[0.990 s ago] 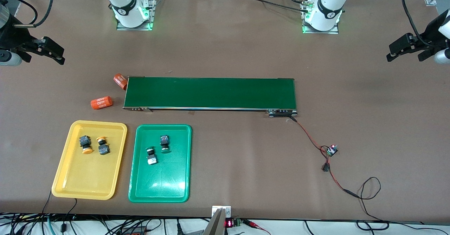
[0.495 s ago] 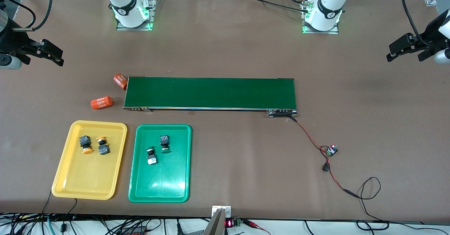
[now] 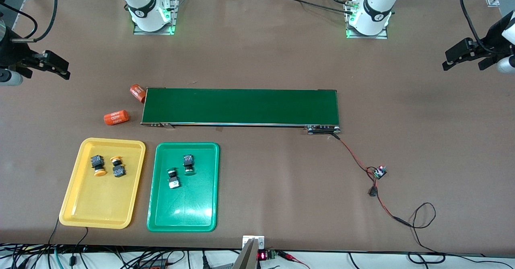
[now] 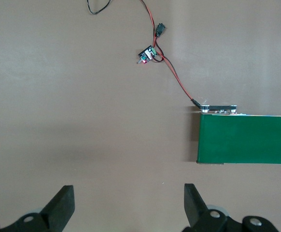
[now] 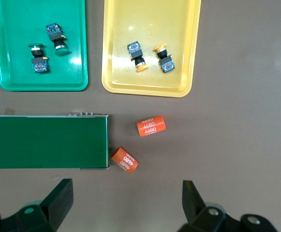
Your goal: Sort buttons by color to trays
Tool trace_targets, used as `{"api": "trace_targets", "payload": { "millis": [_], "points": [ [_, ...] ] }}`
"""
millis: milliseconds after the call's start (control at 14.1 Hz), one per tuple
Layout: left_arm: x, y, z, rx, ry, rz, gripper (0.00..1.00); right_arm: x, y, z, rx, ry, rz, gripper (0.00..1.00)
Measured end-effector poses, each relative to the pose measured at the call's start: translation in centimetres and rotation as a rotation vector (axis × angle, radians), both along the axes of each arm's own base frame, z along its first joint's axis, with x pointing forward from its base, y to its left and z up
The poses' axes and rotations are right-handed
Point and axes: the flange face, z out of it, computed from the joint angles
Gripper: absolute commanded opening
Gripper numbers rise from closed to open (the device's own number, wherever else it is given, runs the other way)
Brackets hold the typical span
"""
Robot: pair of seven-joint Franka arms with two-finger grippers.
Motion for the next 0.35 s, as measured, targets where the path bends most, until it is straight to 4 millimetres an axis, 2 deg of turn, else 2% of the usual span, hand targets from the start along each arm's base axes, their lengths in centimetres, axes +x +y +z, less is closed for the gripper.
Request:
{"api": "trace_targets", "payload": {
  "millis": [353],
  "points": [
    [0.00,0.03,0.00,0.000,0.000,0.001,1.00,0.21,1.08,0.42,0.001,-0.009,0.019,1.00]
  ]
}}
